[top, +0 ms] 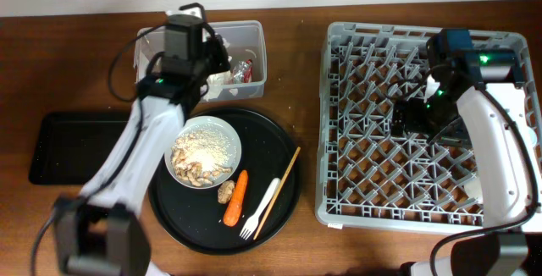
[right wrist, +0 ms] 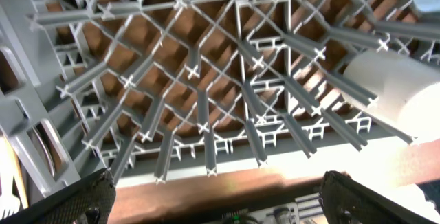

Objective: Sort waste into correct bins and load items into the dishwasher rack
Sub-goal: 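Drop the second tissue into the clear plastic bin, then reach the left gripper down and grasp the orange carrot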

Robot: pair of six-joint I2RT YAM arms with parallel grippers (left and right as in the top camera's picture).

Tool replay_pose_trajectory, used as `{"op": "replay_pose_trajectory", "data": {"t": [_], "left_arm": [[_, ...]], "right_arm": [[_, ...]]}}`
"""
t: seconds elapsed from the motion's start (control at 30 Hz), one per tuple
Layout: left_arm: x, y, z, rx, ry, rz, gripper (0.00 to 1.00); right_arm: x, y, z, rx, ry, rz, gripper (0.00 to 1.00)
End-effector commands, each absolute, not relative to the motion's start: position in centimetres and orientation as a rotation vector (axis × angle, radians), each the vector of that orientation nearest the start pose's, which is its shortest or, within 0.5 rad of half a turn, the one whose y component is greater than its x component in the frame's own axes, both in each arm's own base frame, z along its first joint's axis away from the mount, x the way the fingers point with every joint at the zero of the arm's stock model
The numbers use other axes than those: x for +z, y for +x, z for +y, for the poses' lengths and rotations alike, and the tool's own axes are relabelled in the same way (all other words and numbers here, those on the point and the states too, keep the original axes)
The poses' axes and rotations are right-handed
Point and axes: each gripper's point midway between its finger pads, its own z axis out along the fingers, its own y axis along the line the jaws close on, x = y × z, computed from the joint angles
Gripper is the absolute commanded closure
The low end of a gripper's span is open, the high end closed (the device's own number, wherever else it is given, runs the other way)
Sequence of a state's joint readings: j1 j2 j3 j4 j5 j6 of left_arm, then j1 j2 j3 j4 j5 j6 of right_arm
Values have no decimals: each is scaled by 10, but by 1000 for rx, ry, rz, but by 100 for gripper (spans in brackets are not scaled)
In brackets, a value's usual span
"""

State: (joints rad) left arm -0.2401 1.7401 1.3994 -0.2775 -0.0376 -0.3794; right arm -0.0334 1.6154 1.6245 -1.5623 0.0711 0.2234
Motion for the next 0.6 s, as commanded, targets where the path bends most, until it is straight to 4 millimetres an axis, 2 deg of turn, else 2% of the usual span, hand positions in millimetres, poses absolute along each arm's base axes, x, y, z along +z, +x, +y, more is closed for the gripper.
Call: {"op": "replay_pose_trajectory", "data": {"t": [0.0, 0.03, 0.07, 0.1, 0.13, 0.17, 0.2, 0.27, 0.33, 0.43, 0.5, 0.57], "left_arm": [[140, 519, -128, -317, -138, 2293, 99], [132, 520, -131, -327, -132, 2306, 89], [130, 520, -131, -325, -131, 2311, 61], [135, 520, -131, -320, -103, 2301, 44], [147, 520, -131, -296, -44, 2287, 21], [160, 516, -130, -275, -1, 2290, 5], [174, 506, -128, -262, 14, 2312, 1], [195, 483, -122, -254, 14, 2359, 1], [204, 445, -113, -233, 15, 2455, 1], [193, 378, -106, -238, 30, 2687, 1], [173, 329, -103, -233, 46, 2900, 1], [158, 300, -107, -206, 87, 3015, 1]], "right_arm": [[197, 279, -26, -131, 400, 3077, 2], [197, 279, -26, -131, 400, 3077, 2], [197, 279, -26, -131, 400, 3076, 2], [197, 280, -26, -130, 400, 3074, 2], [197, 281, -26, -130, 400, 3070, 2], [197, 281, -26, -130, 400, 3070, 2], [197, 280, -26, -130, 400, 3071, 2], [197, 281, -26, -130, 400, 3070, 2], [197, 280, -26, -130, 400, 3071, 2], [197, 280, -26, -130, 400, 3074, 2], [197, 279, -26, -130, 400, 3075, 2], [197, 279, -26, -130, 400, 3077, 2]]}}
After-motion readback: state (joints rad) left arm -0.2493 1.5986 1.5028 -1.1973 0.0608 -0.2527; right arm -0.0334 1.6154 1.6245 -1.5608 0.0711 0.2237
